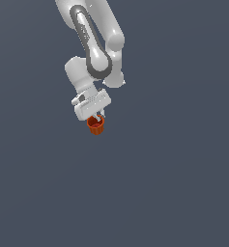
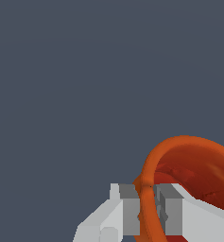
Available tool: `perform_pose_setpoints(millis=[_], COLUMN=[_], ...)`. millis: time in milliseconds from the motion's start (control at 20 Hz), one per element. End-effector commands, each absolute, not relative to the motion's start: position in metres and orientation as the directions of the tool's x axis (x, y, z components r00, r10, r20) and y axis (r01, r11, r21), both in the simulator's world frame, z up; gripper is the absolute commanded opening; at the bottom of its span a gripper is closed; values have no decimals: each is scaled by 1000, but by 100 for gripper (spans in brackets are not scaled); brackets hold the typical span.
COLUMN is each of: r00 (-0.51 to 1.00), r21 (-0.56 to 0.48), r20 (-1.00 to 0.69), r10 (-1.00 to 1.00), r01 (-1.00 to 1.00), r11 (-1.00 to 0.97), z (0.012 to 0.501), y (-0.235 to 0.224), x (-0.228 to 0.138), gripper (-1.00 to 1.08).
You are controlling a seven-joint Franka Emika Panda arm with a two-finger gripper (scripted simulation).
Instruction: Pick up the object and move it to a goal position.
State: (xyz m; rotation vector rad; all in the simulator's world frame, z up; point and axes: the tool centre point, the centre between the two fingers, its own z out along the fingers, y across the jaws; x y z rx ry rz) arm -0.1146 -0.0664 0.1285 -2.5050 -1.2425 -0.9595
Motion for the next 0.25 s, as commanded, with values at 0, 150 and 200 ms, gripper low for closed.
perform_pose_setpoints(millis=[0, 150, 200], r00=[438, 438, 438], r21=[116, 116, 116], r20=[623, 623, 623], r10=[648, 648, 648], r01=[768, 768, 768], r11=[-630, -630, -630], z=[132, 134, 134], y=[-73, -76, -77], x=[-119, -121, -121], gripper=[-100, -100, -100])
